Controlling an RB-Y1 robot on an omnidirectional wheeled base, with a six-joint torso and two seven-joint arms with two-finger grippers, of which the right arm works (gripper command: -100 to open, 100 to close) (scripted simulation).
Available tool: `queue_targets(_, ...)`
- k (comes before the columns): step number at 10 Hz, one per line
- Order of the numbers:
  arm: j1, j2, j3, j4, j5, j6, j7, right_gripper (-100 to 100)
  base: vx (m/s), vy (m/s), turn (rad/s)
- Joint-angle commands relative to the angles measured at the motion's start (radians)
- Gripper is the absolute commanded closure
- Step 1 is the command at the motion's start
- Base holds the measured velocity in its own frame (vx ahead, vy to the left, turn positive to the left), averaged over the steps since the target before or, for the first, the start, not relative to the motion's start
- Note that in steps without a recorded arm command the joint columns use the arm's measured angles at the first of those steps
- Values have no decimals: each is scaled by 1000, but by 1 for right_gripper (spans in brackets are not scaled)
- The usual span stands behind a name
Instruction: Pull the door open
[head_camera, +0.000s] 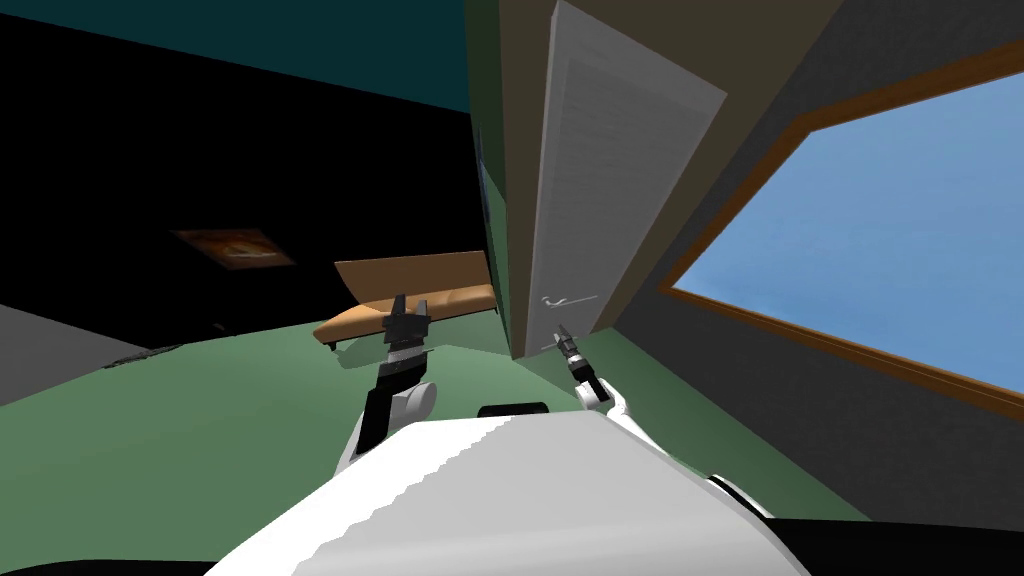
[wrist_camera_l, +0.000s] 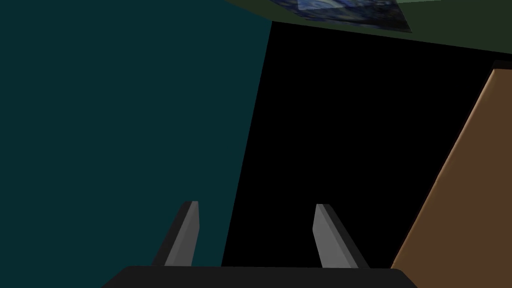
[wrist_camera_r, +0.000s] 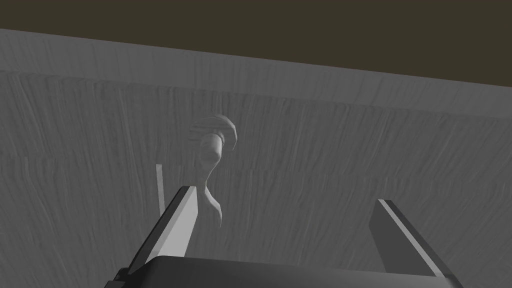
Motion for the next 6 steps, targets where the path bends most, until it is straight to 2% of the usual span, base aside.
queue_targets(1, -12, -16, 6, 37, -11, -1, -9, -100, 86, -117, 117)
queue_targets(3, -25, -27, 11, 70, -18, -5, -15, -100, 87, -97, 88)
queue_targets(4, -37, -37, 16, 103, -25, -9, -22, -100, 80, -111, 102)
queue_targets(6, -48, -46, 20, 130, -31, -12, -27, -100, 67, -89, 78)
